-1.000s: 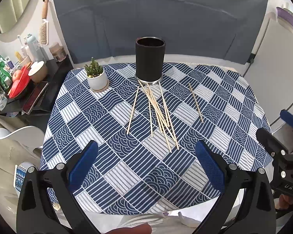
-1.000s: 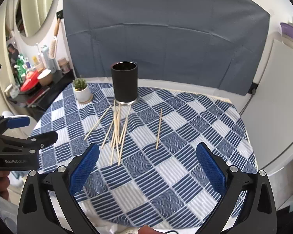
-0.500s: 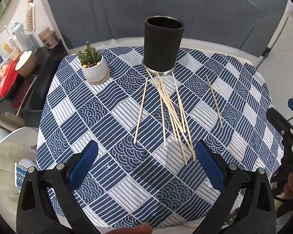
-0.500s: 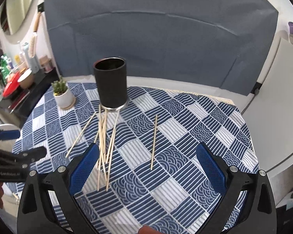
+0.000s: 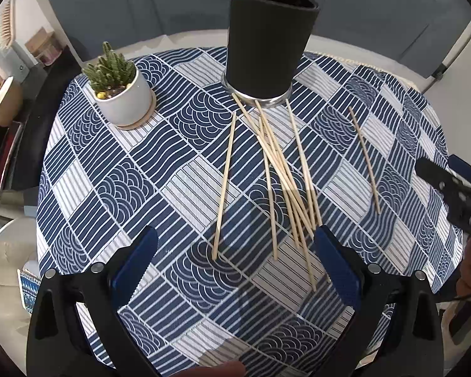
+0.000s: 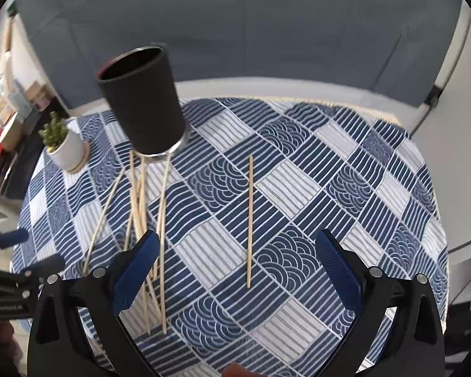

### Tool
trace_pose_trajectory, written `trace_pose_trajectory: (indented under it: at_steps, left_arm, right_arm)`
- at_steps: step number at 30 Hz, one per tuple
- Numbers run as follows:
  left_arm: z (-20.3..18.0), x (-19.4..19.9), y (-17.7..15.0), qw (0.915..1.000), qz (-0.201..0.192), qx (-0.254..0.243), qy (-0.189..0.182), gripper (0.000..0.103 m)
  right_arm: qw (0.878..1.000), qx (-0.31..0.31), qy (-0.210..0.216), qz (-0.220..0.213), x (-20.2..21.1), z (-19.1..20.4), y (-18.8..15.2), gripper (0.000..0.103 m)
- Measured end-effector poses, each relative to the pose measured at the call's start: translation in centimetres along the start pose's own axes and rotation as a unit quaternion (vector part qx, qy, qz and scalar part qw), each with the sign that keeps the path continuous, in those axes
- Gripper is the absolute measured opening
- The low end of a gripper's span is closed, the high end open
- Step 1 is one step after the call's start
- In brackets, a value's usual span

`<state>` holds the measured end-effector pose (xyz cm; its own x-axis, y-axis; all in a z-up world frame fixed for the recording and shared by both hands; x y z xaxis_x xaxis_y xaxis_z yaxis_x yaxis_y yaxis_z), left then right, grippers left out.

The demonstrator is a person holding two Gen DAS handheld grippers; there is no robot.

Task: Organize utensils
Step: 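Lower both tools toward the loose wooden sticks beside the black cup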

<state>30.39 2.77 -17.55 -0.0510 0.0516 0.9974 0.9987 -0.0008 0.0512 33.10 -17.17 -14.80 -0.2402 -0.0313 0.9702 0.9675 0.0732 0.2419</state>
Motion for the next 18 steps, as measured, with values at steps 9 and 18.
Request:
trace_pose_trajectory:
  at_steps: [9,18]
  left_arm:
    - [1.5,-3.8,2.7,0.9991,0.04,-0.016,0.008,0.097]
    - [2.7,-7.6,5.8,0.9979,0.06,-0.017,0.016,0.097]
  right_arm:
    - [0.999,-0.009,-0.028,0.03,-3.8,-1.6,4.0,0.095]
    - [0.995,-0.011,-0.035,0.089,-9.7,-2.3,5.5,0.095]
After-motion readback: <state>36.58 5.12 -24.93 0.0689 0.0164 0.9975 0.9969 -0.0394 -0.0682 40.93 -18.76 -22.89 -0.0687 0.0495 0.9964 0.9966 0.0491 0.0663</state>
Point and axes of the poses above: each gripper's, at about its wrist camera, not at the fingertips, and x roughly against the way its jaws point, z to its left, y to its top, the point moved 5 cm from there along -x, roughly the way its jaws point, and after that the axes turned 15 degrees about z, right-handed, at the moved point
